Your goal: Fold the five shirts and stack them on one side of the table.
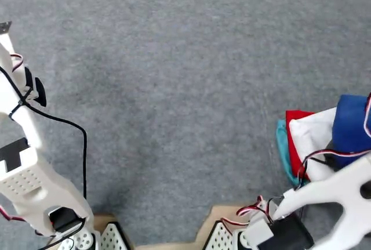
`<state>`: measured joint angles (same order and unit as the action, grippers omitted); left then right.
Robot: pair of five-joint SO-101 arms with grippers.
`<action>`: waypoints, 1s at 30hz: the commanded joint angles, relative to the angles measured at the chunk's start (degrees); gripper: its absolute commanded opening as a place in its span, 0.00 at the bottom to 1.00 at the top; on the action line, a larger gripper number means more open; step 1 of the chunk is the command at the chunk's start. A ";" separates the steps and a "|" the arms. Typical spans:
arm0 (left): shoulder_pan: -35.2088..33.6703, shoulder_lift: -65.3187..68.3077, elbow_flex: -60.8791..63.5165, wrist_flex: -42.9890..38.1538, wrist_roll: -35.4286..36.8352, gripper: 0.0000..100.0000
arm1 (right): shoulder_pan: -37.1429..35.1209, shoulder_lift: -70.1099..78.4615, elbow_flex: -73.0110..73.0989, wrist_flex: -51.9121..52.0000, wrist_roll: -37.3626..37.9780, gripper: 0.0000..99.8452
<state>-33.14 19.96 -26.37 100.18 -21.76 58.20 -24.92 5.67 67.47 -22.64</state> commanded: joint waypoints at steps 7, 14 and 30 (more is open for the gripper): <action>0.62 -3.30 -0.18 0.62 -0.35 0.16 | 9.71 -3.47 -3.38 2.99 6.24 0.02; 0.79 -3.30 -0.18 0.62 -0.35 0.16 | 10.95 -3.47 -3.65 10.73 8.88 0.36; 2.29 -10.86 13.63 0.53 -0.79 0.02 | -13.14 -17.80 -1.45 22.24 9.58 0.02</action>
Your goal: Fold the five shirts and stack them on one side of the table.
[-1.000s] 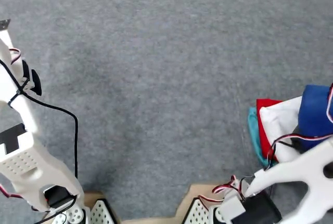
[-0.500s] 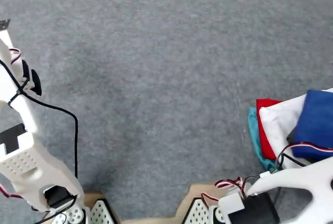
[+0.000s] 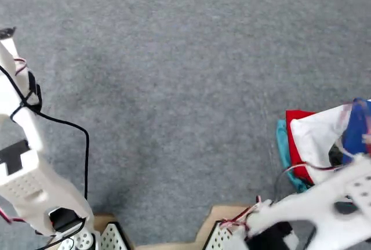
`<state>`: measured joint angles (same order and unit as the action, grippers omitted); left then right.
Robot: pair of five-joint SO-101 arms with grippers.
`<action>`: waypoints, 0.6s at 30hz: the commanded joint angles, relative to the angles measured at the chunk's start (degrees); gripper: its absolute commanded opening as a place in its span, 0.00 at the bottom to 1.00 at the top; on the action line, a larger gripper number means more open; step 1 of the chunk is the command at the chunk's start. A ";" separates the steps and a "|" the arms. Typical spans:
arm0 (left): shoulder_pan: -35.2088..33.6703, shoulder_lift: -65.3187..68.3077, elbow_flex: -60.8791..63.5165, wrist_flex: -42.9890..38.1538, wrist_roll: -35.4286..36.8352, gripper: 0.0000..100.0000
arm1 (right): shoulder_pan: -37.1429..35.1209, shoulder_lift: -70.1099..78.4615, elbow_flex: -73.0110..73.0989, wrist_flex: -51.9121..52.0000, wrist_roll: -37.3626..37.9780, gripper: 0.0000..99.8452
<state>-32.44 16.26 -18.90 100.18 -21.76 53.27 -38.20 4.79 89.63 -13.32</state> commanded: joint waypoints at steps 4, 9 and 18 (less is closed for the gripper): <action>4.75 -19.56 17.05 -1.14 -1.14 0.02 | -25.63 -8.04 7.08 -0.35 1.49 0.00; 7.47 -44.53 38.59 -5.98 -1.32 0.02 | -44.88 -15.78 18.07 -2.73 12.31 0.01; 7.47 -91.47 77.80 -23.21 -1.23 0.02 | -50.95 -39.69 54.20 -26.02 24.79 0.01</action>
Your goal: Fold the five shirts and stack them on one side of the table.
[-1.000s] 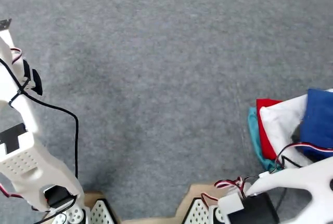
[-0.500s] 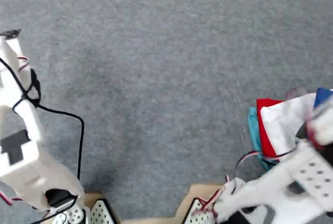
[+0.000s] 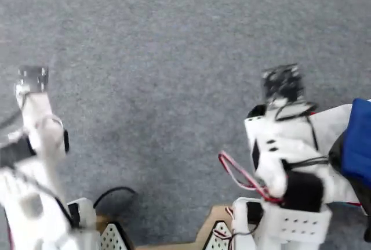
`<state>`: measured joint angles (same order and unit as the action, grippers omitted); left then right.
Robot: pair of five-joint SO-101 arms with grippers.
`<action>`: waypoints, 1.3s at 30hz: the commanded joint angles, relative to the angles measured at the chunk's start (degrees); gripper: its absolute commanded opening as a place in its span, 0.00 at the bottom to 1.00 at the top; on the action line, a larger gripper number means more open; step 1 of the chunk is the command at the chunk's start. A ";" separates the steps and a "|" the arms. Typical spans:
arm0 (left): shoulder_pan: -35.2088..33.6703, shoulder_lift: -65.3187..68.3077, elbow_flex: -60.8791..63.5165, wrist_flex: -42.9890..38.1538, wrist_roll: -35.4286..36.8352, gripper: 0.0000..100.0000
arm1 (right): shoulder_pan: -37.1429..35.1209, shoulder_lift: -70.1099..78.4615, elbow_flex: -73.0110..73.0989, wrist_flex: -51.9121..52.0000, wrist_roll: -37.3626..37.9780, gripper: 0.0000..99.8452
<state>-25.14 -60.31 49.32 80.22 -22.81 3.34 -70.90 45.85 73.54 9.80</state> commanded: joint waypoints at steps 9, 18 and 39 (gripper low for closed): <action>0.18 -42.77 25.76 -7.56 -0.18 0.02 | -1.01 -28.62 46.46 -20.92 1.67 0.01; -4.75 -43.82 29.80 -4.04 -0.35 0.02 | -1.01 -38.02 51.03 -10.11 1.58 0.01; -21.54 -44.00 45.19 -5.19 -0.53 0.02 | -0.92 -38.11 51.03 1.67 1.76 0.01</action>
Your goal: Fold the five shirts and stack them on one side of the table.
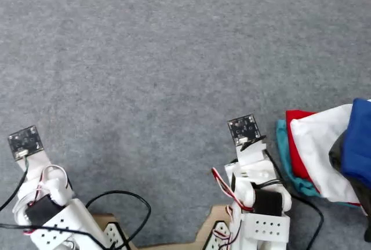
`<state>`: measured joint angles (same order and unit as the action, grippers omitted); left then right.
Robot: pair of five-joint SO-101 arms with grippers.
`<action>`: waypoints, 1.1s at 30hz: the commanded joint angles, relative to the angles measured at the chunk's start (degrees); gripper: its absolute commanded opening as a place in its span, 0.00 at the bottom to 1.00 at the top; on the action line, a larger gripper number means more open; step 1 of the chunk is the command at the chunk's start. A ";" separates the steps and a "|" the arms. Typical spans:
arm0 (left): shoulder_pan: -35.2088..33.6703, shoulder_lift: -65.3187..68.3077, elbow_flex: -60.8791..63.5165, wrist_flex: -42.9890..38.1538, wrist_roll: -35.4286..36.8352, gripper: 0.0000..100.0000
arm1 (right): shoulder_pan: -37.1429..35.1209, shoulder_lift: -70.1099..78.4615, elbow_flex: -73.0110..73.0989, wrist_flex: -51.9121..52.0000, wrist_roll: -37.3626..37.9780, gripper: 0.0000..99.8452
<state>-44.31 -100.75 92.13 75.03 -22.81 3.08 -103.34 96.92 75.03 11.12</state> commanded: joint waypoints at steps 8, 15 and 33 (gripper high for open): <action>-11.34 -3.65 2.02 0.00 -0.53 0.02 | -0.66 -5.67 -0.04 0.18 0.44 0.01; -7.12 -3.74 1.85 0.00 -0.44 0.02 | -0.66 -5.67 -0.04 0.18 0.44 0.01; 26.20 -3.47 4.92 -1.32 -0.35 0.02 | -0.66 -5.67 -0.04 0.18 0.44 0.01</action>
<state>-18.73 -101.27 96.26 73.45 -22.81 3.08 -103.34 96.92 75.03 11.12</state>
